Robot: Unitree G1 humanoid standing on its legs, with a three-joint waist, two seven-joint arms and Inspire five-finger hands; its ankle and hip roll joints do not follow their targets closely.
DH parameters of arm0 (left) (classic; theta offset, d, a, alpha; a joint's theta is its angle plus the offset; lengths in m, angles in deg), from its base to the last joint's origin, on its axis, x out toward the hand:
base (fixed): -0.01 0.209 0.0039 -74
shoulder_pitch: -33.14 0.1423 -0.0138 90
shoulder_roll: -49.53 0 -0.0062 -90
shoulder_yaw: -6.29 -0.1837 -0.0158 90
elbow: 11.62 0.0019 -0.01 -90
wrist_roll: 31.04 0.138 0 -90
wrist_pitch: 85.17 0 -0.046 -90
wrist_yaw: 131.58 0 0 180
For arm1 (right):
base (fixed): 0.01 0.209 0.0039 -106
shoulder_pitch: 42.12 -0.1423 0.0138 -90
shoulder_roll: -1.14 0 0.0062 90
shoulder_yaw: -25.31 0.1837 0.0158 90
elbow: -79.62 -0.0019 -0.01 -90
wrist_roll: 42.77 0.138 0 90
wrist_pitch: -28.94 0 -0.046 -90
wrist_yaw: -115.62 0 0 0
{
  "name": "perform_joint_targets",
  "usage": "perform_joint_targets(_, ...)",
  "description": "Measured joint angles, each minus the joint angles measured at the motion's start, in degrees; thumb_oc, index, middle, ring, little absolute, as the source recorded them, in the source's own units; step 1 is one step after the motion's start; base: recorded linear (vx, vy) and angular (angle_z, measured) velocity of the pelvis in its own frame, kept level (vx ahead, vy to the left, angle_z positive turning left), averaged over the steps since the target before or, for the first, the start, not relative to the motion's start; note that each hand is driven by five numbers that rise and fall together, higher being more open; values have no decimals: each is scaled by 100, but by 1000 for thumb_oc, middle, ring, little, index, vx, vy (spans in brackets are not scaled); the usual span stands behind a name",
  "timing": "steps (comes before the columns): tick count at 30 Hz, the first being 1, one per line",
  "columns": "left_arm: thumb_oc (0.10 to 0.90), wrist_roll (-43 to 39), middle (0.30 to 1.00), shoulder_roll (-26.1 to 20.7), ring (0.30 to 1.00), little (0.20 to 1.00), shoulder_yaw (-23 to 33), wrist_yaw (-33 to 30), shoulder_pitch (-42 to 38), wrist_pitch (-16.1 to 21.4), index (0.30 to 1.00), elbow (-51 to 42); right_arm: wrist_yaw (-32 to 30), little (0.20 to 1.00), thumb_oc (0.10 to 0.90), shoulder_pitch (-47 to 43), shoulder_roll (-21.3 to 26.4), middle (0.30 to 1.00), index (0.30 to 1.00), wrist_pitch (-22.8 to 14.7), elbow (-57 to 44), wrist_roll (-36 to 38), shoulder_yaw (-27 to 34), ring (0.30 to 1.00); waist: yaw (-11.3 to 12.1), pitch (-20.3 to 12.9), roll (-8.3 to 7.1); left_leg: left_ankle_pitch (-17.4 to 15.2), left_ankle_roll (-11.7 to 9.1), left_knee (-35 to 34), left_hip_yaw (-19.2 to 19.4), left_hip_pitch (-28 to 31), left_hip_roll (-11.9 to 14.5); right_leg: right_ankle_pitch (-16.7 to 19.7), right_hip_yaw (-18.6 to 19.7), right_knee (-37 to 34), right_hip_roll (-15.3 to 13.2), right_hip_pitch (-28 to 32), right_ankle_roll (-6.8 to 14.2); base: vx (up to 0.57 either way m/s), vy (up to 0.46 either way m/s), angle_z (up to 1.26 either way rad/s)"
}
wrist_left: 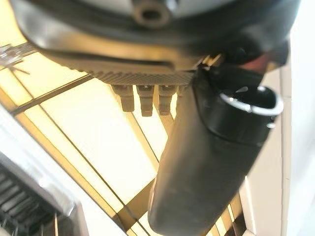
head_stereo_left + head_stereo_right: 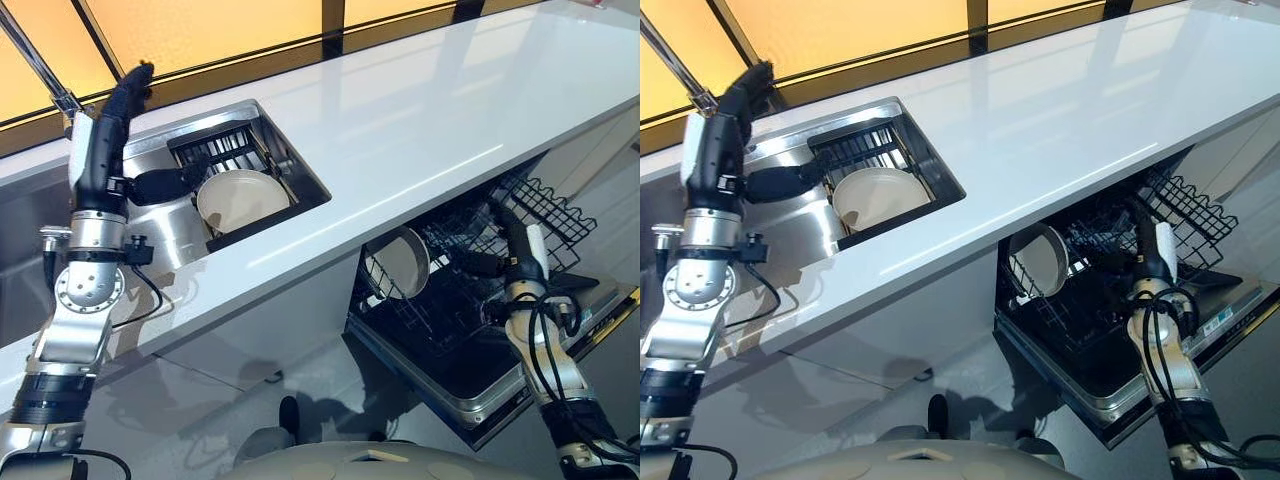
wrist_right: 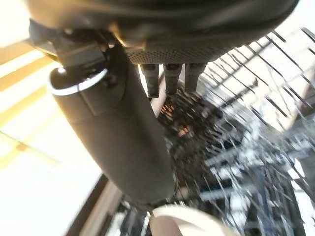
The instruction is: Pick up plates and place into dishwasher.
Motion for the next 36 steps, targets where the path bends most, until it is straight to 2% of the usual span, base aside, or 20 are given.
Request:
perform_joint_targets(3,800,-1,900,-641,900,900,35,4,-24,-178,900,-2,-39,900,800,44,217,900,900,-118,-295,0,126,900,-58,4,7,-11,-1,0,34,8,1,-1,26,-1,-1,-5,2,7,10,-5)
perform_joint_targets(6,800,-7,900,-1001,900,900,138,31,-81,-474,900,8,-92,900,800,125,391,900,900,-152,-760,1,313,900,-107,37,61,-22,2,-5,59,18,-3,0,61,0,-1,-8,5,18,20,-5)
perform_joint_targets(9,800,-5,900,-1354,900,900,137,81,-251,-661,900,207,-410,900,800,124,559,900,900,-315,-1133,3,470,900,-191,66,110,-23,1,-4,72,20,-2,1,72,0,-1,-13,5,46,67,-2)
perform_joint_targets(12,800,-71,900,-1598,900,900,82,268,-643,-1040,900,744,-385,900,800,118,793,900,900,-352,-1489,118,549,900,-283,97,168,-27,0,6,120,30,-1,1,99,2,0,-21,5,39,78,-4)
perform_joint_targets(16,800,-358,900,-1639,900,900,-98,615,-1011,-1463,900,1532,-24,900,800,120,992,900,900,-347,-1669,123,551,900,-472,127,232,-33,3,6,148,7,-3,2,121,2,0,-57,6,68,114,-3)
perform_joint_targets(18,800,-452,900,-1643,900,900,-232,812,-1043,-1510,900,1726,273,900,800,132,1135,900,900,-333,-1656,129,548,900,-537,126,238,-41,1,5,179,-31,4,7,151,2,-1,-110,7,62,122,-7)
perform_joint_targets(20,800,-452,900,-1699,900,900,-537,1028,-1167,-1616,900,1949,543,900,800,156,1479,900,900,-318,-1625,172,546,900,-556,136,257,-48,8,12,191,-70,-2,9,183,3,-7,-162,12,-4,73,-7)
perform_joint_targets(23,800,-457,900,-1722,900,900,-802,1277,-1293,-1734,900,2202,664,900,800,157,1778,900,900,-275,-1613,229,550,900,-611,147,251,-48,10,18,223,-122,-3,18,223,4,-4,-228,18,-41,52,-8)
perform_joint_targets(27,800,-459,900,-1753,900,900,-1065,1375,-1587,-1757,900,2427,671,900,800,148,1945,900,900,-224,-1613,286,567,900,-646,158,239,-48,7,19,244,-265,4,29,254,4,12,-396,12,-45,33,-5)
perform_joint_targets(32,800,-454,900,-1771,900,900,-1249,1404,-1983,-1826,900,2485,647,900,800,88,2005,900,900,-193,-1612,284,563,900,-673,494,142,-46,7,20,274,-306,-1,49,277,5,17,-454,18,-82,16,-4)
perform_joint_targets(36,800,-451,900,-1896,900,900,-1426,1413,-2194,-1974,900,2515,588,900,800,74,2005,900,900,-91,-1615,286,550,900,-675,627,-16,-46,7,22,317,-419,-6,53,298,6,13,-579,17,-41,-2,-5)
